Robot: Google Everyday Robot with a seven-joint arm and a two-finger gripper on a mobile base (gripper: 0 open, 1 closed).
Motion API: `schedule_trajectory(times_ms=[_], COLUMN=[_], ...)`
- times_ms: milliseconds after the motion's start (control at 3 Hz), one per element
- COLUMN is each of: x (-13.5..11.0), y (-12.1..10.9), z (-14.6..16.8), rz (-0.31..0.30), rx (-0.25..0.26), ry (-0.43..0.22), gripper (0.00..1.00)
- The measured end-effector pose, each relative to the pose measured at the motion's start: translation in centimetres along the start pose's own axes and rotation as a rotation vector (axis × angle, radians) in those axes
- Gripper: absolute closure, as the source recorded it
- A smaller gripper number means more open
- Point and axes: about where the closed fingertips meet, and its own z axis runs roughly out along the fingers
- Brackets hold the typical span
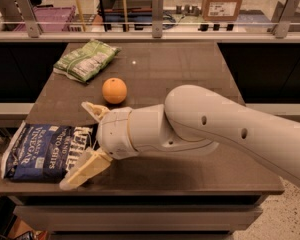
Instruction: Pick blue chip bag
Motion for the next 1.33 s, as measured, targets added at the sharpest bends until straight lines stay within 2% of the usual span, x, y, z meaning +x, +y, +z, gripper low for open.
schedule_trajectory(times_ms=[333,667,1333], x=[0.64,1.35,0.89], y=[-0.49,-0.69,-0.42], z=[0.65,1.32,1.42], rz=[-0.02,-0.03,-0.039], rx=[-0.005,-0.014,-0.016], ry=[-0.012,0.021,0.02], gripper=[0.0,0.03,0.49])
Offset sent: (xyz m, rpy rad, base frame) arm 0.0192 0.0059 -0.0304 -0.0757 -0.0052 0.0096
